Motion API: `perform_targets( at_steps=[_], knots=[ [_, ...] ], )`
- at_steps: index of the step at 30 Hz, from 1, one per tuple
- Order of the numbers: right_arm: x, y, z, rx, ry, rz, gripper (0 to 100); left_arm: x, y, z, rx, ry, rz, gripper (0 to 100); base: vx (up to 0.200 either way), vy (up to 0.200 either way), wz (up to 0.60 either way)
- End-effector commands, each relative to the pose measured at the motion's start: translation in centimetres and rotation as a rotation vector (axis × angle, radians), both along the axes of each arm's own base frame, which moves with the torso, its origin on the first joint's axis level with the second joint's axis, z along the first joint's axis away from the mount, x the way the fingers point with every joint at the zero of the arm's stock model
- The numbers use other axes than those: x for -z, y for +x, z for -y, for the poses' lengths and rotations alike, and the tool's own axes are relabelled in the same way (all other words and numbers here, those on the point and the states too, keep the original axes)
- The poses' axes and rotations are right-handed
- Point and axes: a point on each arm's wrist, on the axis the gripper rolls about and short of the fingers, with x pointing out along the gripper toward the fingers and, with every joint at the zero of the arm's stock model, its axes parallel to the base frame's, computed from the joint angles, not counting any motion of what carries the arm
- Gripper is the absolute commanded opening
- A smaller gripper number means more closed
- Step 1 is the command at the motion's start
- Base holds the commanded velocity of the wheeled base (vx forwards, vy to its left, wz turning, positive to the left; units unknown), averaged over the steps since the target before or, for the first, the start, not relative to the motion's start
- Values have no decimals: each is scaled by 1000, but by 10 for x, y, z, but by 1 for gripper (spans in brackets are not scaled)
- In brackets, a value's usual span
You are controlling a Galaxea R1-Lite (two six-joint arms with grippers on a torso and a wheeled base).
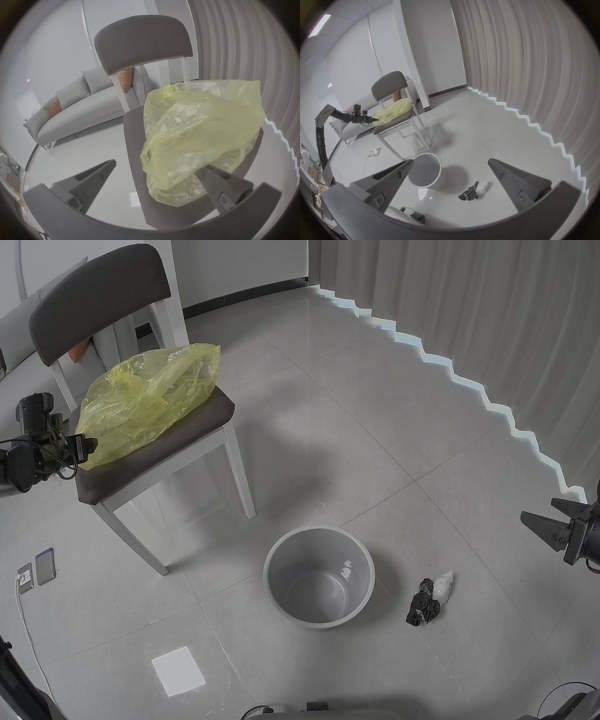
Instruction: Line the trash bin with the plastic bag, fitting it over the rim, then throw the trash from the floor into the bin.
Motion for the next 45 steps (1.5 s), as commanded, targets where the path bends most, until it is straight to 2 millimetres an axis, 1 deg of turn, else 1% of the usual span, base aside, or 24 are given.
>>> perform_targets(
  at_steps=[1, 3, 4, 13, 15, 17, 18, 19, 21, 22, 23, 26, 27, 28, 29, 31, 32, 33, 34, 35, 36, 38, 40, 45],
  knots=[
    [1, 2, 0, 1, -1, -6, 100, 6, 9, -8, -14, -1, -4, 100, 0, 0, 0],
    [1, 2, 0, 1, -1, -6, 100, 5, 10, -10, -19, 0, 0, 100, 0, 0, 0],
    [1, 2, 0, 1, -1, -8, 100, 5, 10, -12, -21, 1, 1, 0, 0, 0, 0],
    [2, 2, 0, 0, -1, -9, 100, -1, 9, -16, -18, 1, 19, 0, 0, 0, 0],
    [2, 1, -1, -6, -1, -9, 100, -9, 5, -12, -7, 4, 40, 0, 0, 0, 0],
    [4, -1, -1, -17, 0, -14, 100, -27, -5, -1, 21, 14, 82, 0, 0, 0, 0],
    [4, -1, -1, -17, 0, -14, 100, -27, -5, -1, 21, 14, 82, 0, 0, 0, 0],
    [1, 0, -1, -26, 3, -6, 100, -49, -21, 18, 87, 20, 123, 0, 0, 0, 0],
    [-5, 2, -2, -34, 4, 13, 100, -72, -42, 37, 154, 30, 153, 0, 0, 0, 0],
    [-5, 2, -2, -34, 4, 13, 100, -72, -42, 37, 154, 30, 153, 0, 0, 0, 0],
    [-16, 3, -3, -41, 0, 42, 100, -96, -67, 59, 235, 44, 181, 0, 0, 0, 0],
    [-34, 3, -6, -67, -7, 58, 100, -139, -117, 92, 440, 36, 257, 0, 0, 0, 0],
    [-34, 3, -6, -67, -7, 58, 100, -139, -117, 92, 440, 36, 257, 0, 0, 0, 0],
    [-44, 1, -8, -86, -14, 53, 100, -158, -142, 104, 516, 29, 269, 0, 0, 0, 0],
    [-50, 0, -10, -95, -15, 39, 100, -171, -162, 112, 564, 25, 267, 0, 0, 0, 0],
    [-58, -1, -10, -102, -22, 26, 100, -190, -195, 122, 640, 25, 274, 0, 0, 0, 0],
    [-58, -1, -10, -102, -22, 26, 100, -190, -195, 122, 640, 25, 274, 0, 0, 0, 0],
    [-63, 0, -11, -109, -37, 14, 100, -203, -220, 127, 699, 36, 274, 0, 0, 0, 0],
    [-63, 1, -11, -110, -41, 13, 100, -205, -224, 127, 707, 38, 274, 0, 0, 0, 0],
    [-66, 3, -11, -113, -59, 11, 100, -213, -239, 127, 738, 60, 269, 0, 0, 0, 0],
    [-68, 5, -12, -115, -65, 9, 100, -215, -246, 126, 748, 78, 257, 0, 0, 0, 0],
    [-69, 8, -12, -115, -69, 4, 100, -216, -251, 125, 754, 95, 247, 0, 0, 0, 0],
    [-74, 14, -14, -116, -72, 2, 100, -215, -264, 124, 779, 150, 221, 0, 0, 0, 0],
    [-80, 26, -16, -122, -88, 8, 100, -207, -271, 127, 839, 185, 192, 0, 0, 0, 0]
  ],
)
